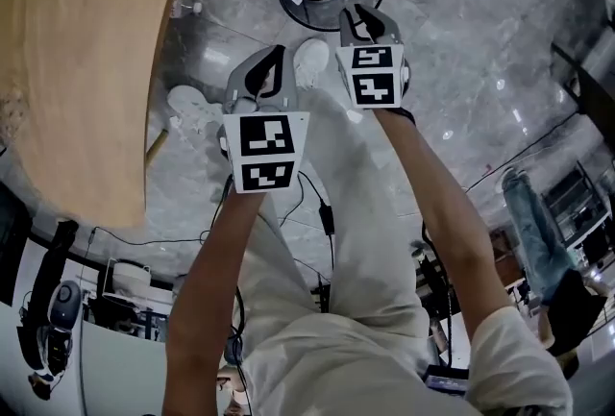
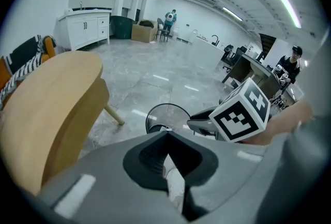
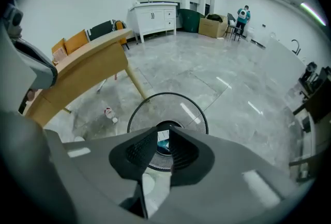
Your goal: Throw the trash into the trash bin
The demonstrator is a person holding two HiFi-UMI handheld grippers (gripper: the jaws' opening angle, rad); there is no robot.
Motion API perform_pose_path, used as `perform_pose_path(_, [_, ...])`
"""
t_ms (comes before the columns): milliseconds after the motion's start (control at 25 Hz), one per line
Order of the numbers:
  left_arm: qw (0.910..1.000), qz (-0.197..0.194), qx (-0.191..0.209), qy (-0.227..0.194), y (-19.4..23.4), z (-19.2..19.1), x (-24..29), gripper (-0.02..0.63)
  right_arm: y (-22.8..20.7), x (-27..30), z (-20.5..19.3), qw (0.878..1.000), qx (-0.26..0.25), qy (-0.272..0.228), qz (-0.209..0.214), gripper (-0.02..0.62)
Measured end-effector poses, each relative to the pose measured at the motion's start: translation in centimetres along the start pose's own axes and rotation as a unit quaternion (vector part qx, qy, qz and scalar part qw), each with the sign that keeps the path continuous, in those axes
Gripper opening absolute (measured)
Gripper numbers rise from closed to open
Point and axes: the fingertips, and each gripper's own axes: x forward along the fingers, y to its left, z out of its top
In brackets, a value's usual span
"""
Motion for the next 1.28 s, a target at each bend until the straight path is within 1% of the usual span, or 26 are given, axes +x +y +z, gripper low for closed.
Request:
perform_pose_path(120, [0.9999,-0.003,0.006,-0.012,-0.4,0.9,-3.1,0.0,0.7,-3.3,1.4,1.0,0.004,-0.014,-0.007,0.066])
perform_pose_path(320, [0.9996,-0.011,0.013,-0.023,0.4,2.4,-8.7,0.0,3.1,-8.6,5.4,0.999,0.001,-0.031,-0.012,0.055])
perform_pose_path(400, [0.9994,-0.012,0.019,-0.026,-0.1,2.3,-9.0,0.0,2.7,-9.3,5.8,0.999,0.004,-0.043,-0.011,0.048])
perform_pose_path(440, [0.9993,-0.009,0.025,-0.026,-0.6,1.7,-7.6,0.001,1.9,-8.3,5.1,0.999,0.009,-0.05,-0.008,0.043])
perform_pose_path(480, [0.9992,-0.004,0.032,-0.024,-1.1,0.3,-4.6,0.0,0.6,-5.7,3.3,0.998,0.017,-0.057,-0.002,0.037])
perform_pose_path(520, [0.9991,0.003,0.038,-0.019,-1.4,-1.9,-0.2,0.0,-0.7,-1.7,0.6,0.998,0.028,-0.063,0.007,0.032])
perform_pose_path(600, [0.999,0.016,0.041,-0.005,-1.2,-7.8,10.4,0.0,-3.1,8.8,-6.1,0.996,0.045,-0.067,0.031,0.029])
perform_pose_path(680, [0.9995,0.015,0.027,0.003,-0.2,-12.4,19.4,0.0,-4.5,18.0,-11.1,0.995,0.046,-0.067,0.055,0.021])
perform_pose_path(760, [0.9998,0.015,0.015,0.003,1.4,-15.7,26.3,0.0,-4.8,26.1,-14.5,0.993,0.045,-0.074,0.083,0.021])
perform_pose_path(840, [0.9995,0.028,0.014,0.006,3.2,-18.7,30.7,0.0,-3.8,32.1,-17.1,0.989,0.05,-0.084,0.114,0.021])
perform_pose_path(920, [0.999,0.043,0.007,-0.002,3.9,-19.9,32.5,0.0,-3.4,34.4,-17.6,0.985,0.043,-0.098,0.135,0.021])
perform_pose_path(1000, [0.9979,0.061,0.004,-0.021,4.4,-19.1,32.0,0.0,-3.2,33.8,-16.0,0.981,0.03,-0.114,0.153,0.021])
perform_pose_path(1120, [0.9962,0.076,0.004,-0.043,5.5,-17.0,28.9,0.0,-1.8,30.5,-12.8,0.975,0.007,-0.139,0.176,0.021])
perform_pose_path(1280, [0.9917,0.102,-0.022,-0.075,8.2,-15.0,24.2,0.0,1.0,25.8,-8.7,0.963,-0.019,-0.168,0.211,0.021])
